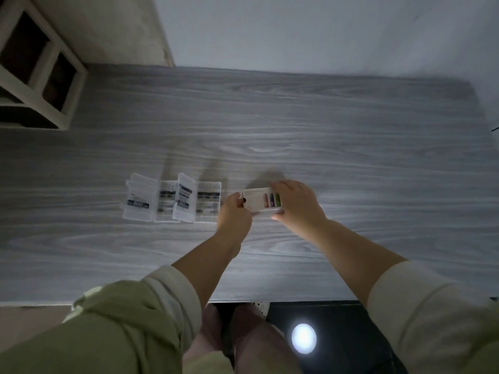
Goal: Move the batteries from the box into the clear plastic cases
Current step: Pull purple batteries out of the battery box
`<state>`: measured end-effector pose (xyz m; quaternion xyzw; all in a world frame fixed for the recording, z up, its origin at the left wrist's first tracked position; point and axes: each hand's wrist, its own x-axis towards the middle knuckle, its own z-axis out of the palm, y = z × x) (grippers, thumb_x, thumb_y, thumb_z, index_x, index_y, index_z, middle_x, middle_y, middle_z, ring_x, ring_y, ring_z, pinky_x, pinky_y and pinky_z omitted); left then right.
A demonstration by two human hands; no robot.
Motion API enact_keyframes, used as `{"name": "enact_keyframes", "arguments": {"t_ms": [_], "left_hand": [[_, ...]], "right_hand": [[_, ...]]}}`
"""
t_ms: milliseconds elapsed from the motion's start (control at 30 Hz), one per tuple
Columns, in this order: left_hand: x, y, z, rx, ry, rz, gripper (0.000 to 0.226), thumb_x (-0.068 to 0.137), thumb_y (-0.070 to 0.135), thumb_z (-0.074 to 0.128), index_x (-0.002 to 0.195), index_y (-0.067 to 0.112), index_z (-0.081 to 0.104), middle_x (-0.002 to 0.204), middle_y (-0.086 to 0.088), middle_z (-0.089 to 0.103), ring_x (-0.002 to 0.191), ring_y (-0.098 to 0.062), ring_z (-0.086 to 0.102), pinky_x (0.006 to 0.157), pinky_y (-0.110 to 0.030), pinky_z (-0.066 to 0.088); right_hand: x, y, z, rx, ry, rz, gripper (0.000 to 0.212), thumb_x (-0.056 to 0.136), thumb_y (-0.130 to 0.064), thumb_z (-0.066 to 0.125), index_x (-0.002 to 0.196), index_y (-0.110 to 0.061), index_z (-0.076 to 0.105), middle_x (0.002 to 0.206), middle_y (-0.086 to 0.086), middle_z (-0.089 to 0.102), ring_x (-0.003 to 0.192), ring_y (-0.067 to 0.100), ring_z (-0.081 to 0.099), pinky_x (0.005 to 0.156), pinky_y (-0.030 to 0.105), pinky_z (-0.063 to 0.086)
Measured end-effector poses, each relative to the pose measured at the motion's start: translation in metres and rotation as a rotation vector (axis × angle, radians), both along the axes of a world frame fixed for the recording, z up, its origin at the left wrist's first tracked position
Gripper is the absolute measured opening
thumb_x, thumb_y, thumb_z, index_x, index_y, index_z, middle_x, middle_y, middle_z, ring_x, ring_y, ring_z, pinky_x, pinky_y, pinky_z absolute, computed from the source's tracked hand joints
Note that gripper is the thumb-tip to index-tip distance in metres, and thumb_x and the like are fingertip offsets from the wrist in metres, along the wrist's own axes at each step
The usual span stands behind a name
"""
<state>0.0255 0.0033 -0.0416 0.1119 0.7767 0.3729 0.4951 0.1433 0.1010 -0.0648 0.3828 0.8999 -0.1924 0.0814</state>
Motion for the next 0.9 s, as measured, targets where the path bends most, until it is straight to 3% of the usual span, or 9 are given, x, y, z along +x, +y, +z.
{"name": "enact_keyframes", "arguments": {"t_ms": [67, 167, 267, 333, 400, 500, 600, 767, 900], "left_hand": [[0.0, 0.001, 0.004, 0.019, -0.036, 0.039, 0.039, 0.089, -0.009, 0.034, 0.101, 0.022, 0.056, 0.088, 0.012, 0.061, 0.077, -0.003, 0.055, 0.065, -0.02, 0.047], [0.0, 0.001, 0.004, 0.018, -0.125, 0.122, 0.034, 0.092, -0.006, 0.037, 0.098, 0.024, 0.05, 0.086, 0.012, 0.058, 0.077, -0.005, 0.052, 0.081, -0.03, 0.05], [-0.001, -0.003, 0.001, 0.003, -0.182, 0.18, 0.033, 0.093, -0.005, 0.04, 0.079, 0.022, 0.052, 0.083, 0.005, 0.059, 0.073, -0.01, 0.049, 0.083, -0.034, 0.042], [0.0, -0.007, 0.003, 0.008, -0.188, 0.169, 0.024, 0.094, -0.001, 0.043, 0.093, 0.021, 0.054, 0.089, 0.001, 0.062, 0.085, -0.015, 0.055, 0.088, -0.034, 0.044], [0.0, -0.011, 0.004, 0.023, -0.17, 0.135, 0.03, 0.094, 0.003, 0.046, 0.117, 0.019, 0.057, 0.098, 0.0, 0.063, 0.099, -0.019, 0.059, 0.094, -0.034, 0.046], [-0.006, -0.017, 0.012, 0.053, -0.077, 0.076, 0.028, 0.093, 0.004, 0.05, 0.116, 0.014, 0.062, 0.097, 0.002, 0.062, 0.093, -0.019, 0.057, 0.086, -0.033, 0.048], [-0.013, -0.024, 0.02, 0.101, -0.024, 0.007, 0.035, 0.093, 0.011, 0.057, 0.127, 0.014, 0.06, 0.105, 0.004, 0.065, 0.097, -0.017, 0.061, 0.093, -0.035, 0.053], [-0.021, -0.035, 0.035, 0.166, 0.003, 0.044, 0.025, 0.089, 0.01, 0.064, 0.112, 0.018, 0.065, 0.101, 0.004, 0.067, 0.097, -0.017, 0.065, 0.088, -0.033, 0.055], [-0.025, -0.044, 0.038, 0.208, -0.051, 0.073, 0.019, 0.089, 0.006, 0.062, 0.102, 0.02, 0.067, 0.099, 0.002, 0.069, 0.095, -0.015, 0.066, 0.085, -0.03, 0.055]], "right_hand": [[0.001, -0.001, -0.001, 0.012, 0.004, 0.0, 0.066, 0.078, -0.032, 0.072, 0.136, -0.021, 0.042, 0.136, 0.0, 0.048, 0.128, 0.024, 0.041, 0.108, 0.037, 0.028], [0.003, -0.002, -0.002, 0.036, 0.001, -0.002, 0.057, 0.08, -0.03, 0.07, 0.131, -0.022, 0.046, 0.132, -0.001, 0.05, 0.125, 0.023, 0.041, 0.106, 0.035, 0.03], [0.006, -0.006, -0.003, 0.047, 0.021, -0.004, 0.052, 0.078, -0.028, 0.072, 0.125, -0.021, 0.05, 0.126, -0.001, 0.052, 0.121, 0.023, 0.043, 0.104, 0.035, 0.031], [0.01, -0.01, -0.003, 0.055, 0.045, 0.005, 0.05, 0.076, -0.027, 0.073, 0.121, -0.02, 0.051, 0.123, -0.001, 0.053, 0.119, 0.024, 0.045, 0.105, 0.036, 0.033], [0.013, -0.014, -0.002, 0.054, 0.084, -0.002, 0.05, 0.075, -0.025, 0.075, 0.12, -0.019, 0.052, 0.121, 0.0, 0.053, 0.117, 0.024, 0.045, 0.104, 0.035, 0.034], [0.017, -0.023, 0.003, 0.04, 0.152, -0.037, 0.051, 0.074, -0.024, 0.075, 0.12, -0.019, 0.052, 0.121, 0.0, 0.053, 0.11, 0.023, 0.047, 0.099, 0.036, 0.04], [0.018, -0.03, 0.013, 0.06, 0.218, -0.052, 0.052, 0.072, -0.024, 0.078, 0.118, -0.018, 0.054, 0.118, 0.002, 0.055, 0.105, 0.023, 0.05, 0.097, 0.037, 0.041], [0.014, -0.047, 0.032, 0.056, 0.259, -0.114, 0.055, 0.072, -0.026, 0.078, 0.121, -0.026, 0.052, 0.124, -0.001, 0.052, 0.116, 0.027, 0.049, 0.104, 0.058, 0.033], [0.012, -0.057, 0.039, 0.009, 0.255, -0.162, 0.055, 0.075, -0.026, 0.075, 0.122, -0.031, 0.048, 0.126, -0.004, 0.047, 0.121, 0.023, 0.043, 0.104, 0.059, 0.032]]}}
